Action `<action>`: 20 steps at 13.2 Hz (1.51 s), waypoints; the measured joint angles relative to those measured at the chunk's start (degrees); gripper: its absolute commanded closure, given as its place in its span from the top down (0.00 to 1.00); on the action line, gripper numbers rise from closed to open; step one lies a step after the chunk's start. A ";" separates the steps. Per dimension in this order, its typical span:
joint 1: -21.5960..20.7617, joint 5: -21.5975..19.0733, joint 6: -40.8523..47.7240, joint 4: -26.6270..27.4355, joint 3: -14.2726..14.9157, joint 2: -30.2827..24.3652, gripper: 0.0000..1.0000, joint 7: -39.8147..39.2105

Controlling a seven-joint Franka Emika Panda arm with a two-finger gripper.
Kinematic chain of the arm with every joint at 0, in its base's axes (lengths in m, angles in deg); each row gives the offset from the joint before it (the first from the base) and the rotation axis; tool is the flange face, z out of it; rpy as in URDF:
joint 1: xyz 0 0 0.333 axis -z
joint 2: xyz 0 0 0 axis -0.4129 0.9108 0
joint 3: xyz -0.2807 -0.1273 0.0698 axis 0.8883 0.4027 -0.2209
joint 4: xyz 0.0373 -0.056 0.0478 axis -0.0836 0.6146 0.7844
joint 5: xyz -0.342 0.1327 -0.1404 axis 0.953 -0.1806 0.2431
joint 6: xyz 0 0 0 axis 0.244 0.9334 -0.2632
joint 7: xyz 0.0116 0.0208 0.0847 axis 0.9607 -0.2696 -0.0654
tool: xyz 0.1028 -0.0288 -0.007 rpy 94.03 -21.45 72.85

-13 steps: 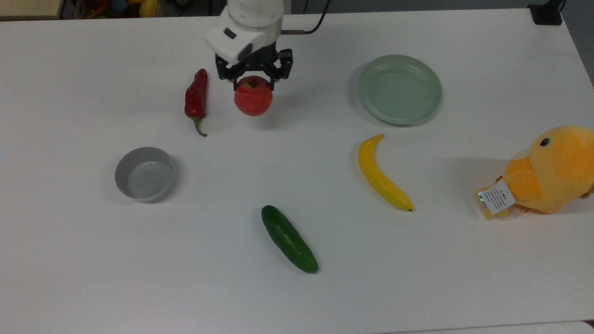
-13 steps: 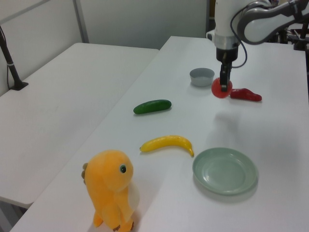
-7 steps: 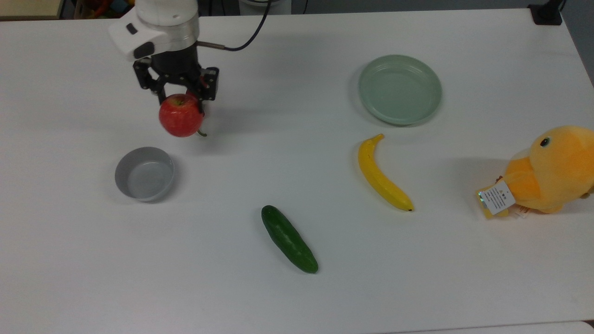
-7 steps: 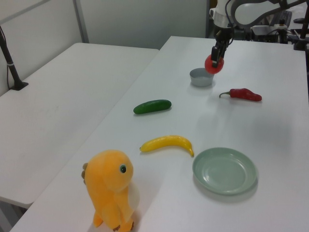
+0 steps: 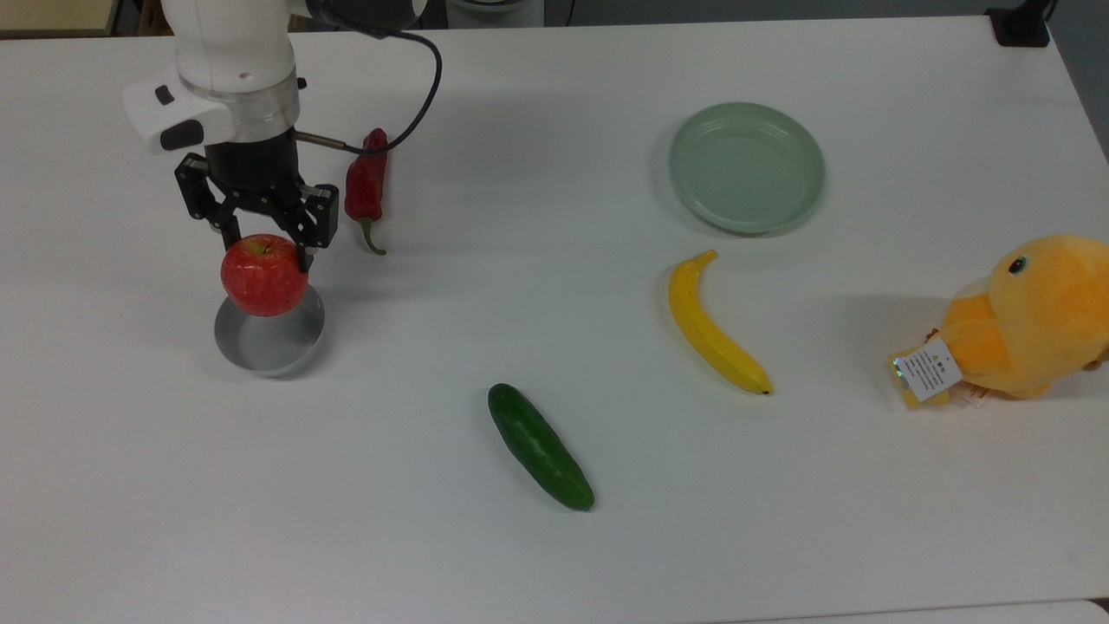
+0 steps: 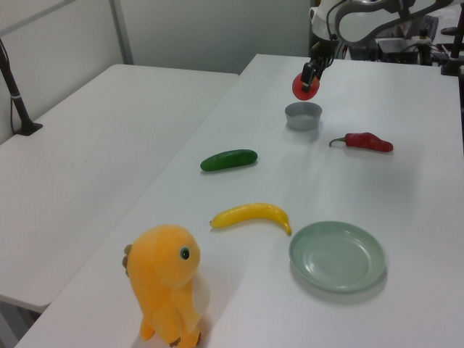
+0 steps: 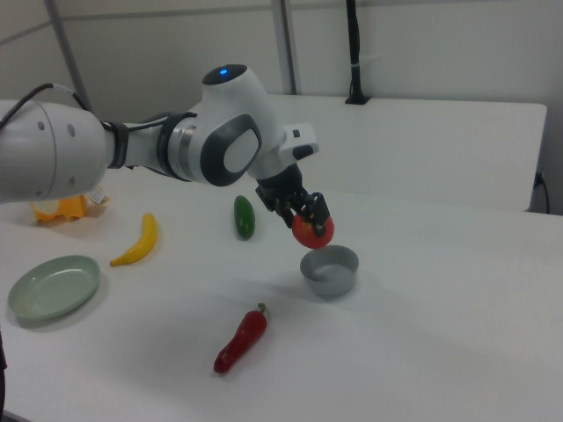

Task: Put the red apple in the bowl

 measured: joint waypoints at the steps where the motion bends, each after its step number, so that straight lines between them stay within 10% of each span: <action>1: 0.27 0.00 -0.24 -0.21 0.00 0.66 1.00 0.00; 12: 0.09 0.02 6.29 -1.39 -0.93 0.95 1.00 -0.01; 20: -7.74 -6.41 21.39 3.48 -1.39 -17.15 1.00 3.46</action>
